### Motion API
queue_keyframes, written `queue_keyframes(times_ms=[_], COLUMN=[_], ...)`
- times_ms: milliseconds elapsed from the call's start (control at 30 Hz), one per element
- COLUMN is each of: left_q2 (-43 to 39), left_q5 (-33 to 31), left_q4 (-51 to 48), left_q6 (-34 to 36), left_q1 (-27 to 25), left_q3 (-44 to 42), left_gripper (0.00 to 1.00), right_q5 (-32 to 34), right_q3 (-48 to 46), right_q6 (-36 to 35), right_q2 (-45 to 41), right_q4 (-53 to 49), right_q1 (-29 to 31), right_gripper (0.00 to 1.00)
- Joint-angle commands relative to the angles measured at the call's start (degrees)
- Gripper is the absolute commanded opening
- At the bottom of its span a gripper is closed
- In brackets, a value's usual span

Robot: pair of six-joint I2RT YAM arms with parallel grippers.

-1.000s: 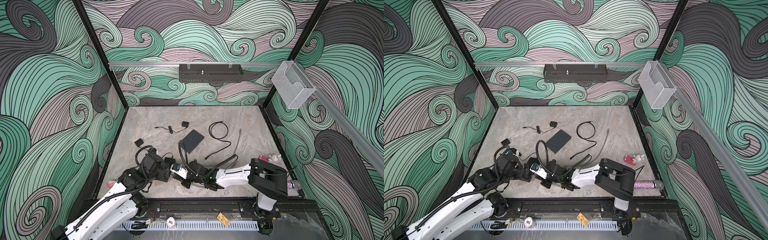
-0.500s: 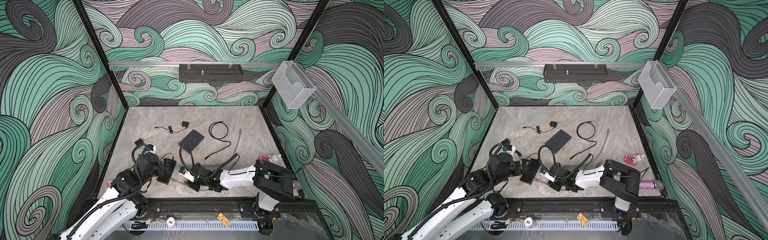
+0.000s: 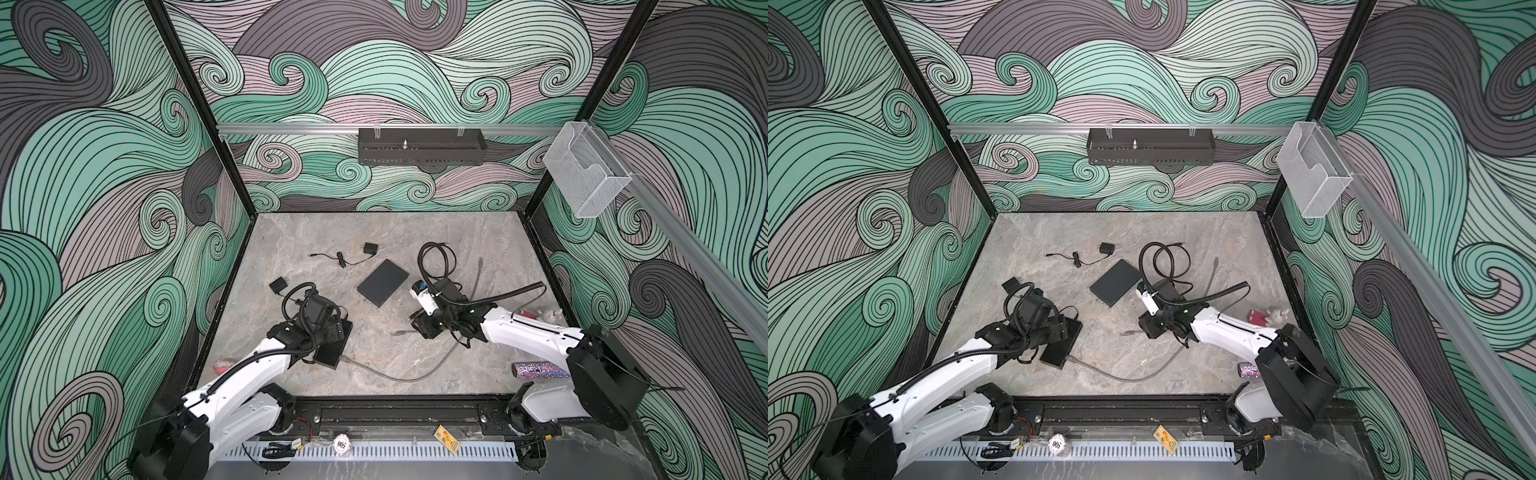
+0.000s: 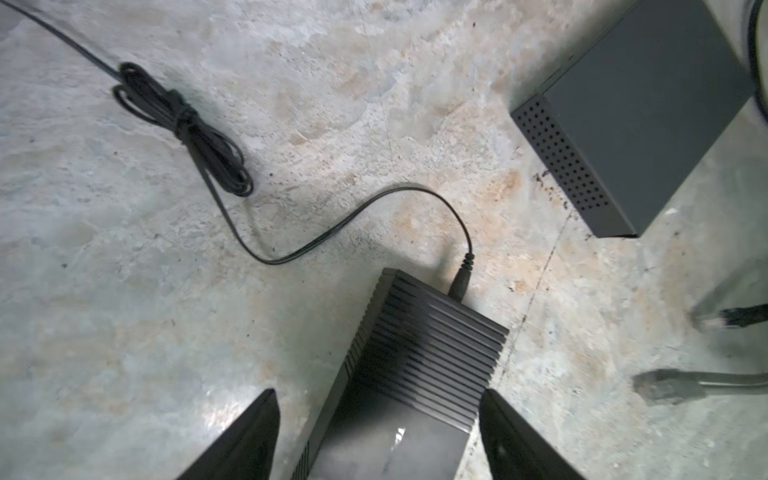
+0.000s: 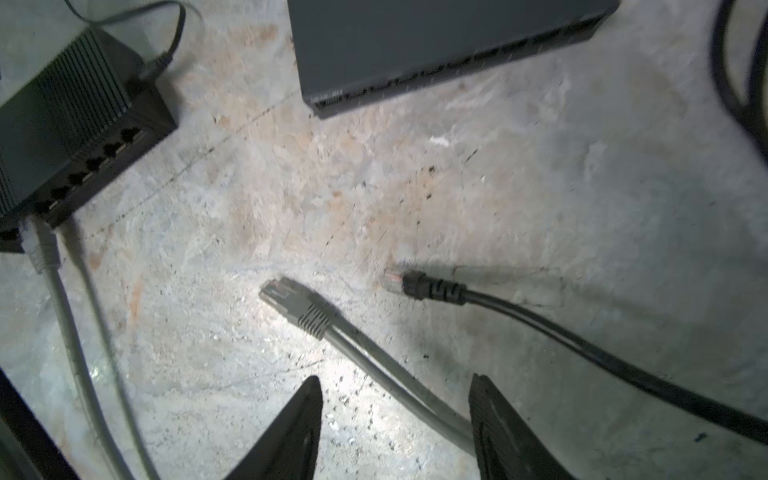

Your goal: Insert the plug into the switch port

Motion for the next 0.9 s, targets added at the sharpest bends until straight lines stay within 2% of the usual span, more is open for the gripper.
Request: queue_keyframes(times_ms=[0, 100, 333, 433, 500, 567, 600, 733, 867], left_q2=[2.75, 4.87, 7.41, 5.39, 2.88, -0.59, -2.17, -9.28, -16.09], left_q5=[3.36, 5.9, 13.98, 14.64, 13.18, 11.55, 11.17, 11.69, 16.1], left_q4=[2.61, 4.78, 9.0, 7.07, 4.09, 0.98, -0.37, -3.68, -1.63], left_q6=[2.7, 2.67, -1.38, -2.26, -1.95, -1.52, -1.42, -0.42, 0.65], left_q1=[1.04, 1.22, 1.22, 1.22, 1.22, 1.22, 1.24, 1.26, 1.22], left_q3=[2.42, 1.25, -0.49, -0.11, 0.73, 1.7, 2.2, 3.47, 2.91], left_gripper=[0.69, 0.66, 0.66, 0.68, 0.7, 0.73, 0.73, 0.74, 0.74], right_q5=[-3.22, -5.28, 3.05, 5.87, 5.95, 4.79, 4.11, 2.47, 2.56], right_q3=[1.4, 1.01, 6.59, 9.16, 10.5, 11.34, 11.29, 8.75, 7.05], right_q6=[-1.13, -2.66, -6.39, -9.07, -9.94, -9.85, -9.79, -10.88, -14.17], right_q2=[2.61, 4.27, 10.28, 12.79, 14.69, 16.15, 16.27, 13.26, 8.96], right_q4=[-4.32, -2.79, -5.03, -6.35, -6.73, -8.39, -8.17, -4.45, -3.56], right_q1=[0.06, 0.29, 4.39, 7.32, 8.52, 8.84, 8.95, 9.7, 10.37], right_gripper=[0.56, 0.58, 0.6, 0.59, 0.5, 0.31, 0.26, 0.18, 0.09])
